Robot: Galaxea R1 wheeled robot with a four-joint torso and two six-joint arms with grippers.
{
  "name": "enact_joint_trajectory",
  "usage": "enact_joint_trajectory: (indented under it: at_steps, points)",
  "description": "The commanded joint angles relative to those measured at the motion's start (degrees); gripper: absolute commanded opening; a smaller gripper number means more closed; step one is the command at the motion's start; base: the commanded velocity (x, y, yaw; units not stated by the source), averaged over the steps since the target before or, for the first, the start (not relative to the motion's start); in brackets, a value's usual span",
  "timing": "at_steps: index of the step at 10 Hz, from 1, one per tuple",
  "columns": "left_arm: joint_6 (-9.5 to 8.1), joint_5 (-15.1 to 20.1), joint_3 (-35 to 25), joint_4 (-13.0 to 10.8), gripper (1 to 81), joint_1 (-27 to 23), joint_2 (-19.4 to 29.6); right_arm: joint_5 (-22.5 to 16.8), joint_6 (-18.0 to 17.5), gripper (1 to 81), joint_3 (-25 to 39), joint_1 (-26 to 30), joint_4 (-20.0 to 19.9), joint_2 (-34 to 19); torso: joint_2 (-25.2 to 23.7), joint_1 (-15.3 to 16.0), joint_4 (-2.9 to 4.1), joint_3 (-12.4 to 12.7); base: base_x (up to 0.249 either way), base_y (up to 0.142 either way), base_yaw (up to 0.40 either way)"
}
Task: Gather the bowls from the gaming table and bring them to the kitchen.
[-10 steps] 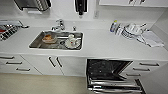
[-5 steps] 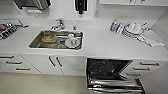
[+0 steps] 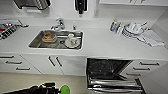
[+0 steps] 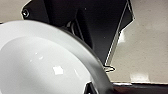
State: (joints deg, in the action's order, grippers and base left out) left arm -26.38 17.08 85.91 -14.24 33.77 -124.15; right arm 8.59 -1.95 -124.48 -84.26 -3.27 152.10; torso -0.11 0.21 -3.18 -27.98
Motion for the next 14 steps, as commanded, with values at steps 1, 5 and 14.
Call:
enact_joint_trajectory:
  at_steps: [1,5,14]
  points:
    - [-0.07,7.6,-2.3,1.7,1.0,-8.0,-0.3,-4.6,0.0,1.0,1.0,-0.4,0.5,-1.2,0.0,0.0,0.00,0.0,0.000,0.000,0.000]
    - [-0.07,10.0,-2.5,3.6,1.0,-11.2,-0.8,-4.6,0.0,1.0,0.9,-0.2,0.5,-0.9,0.0,0.0,0.00,0.0,0.000,0.000,0.000]
    - [-0.25,12.9,-2.5,4.0,1.0,-14.0,-3.2,-4.6,0.2,1.0,1.2,-0.1,0.5,-0.9,0.0,0.1,0.00,0.0,0.000,0.000,0.000]
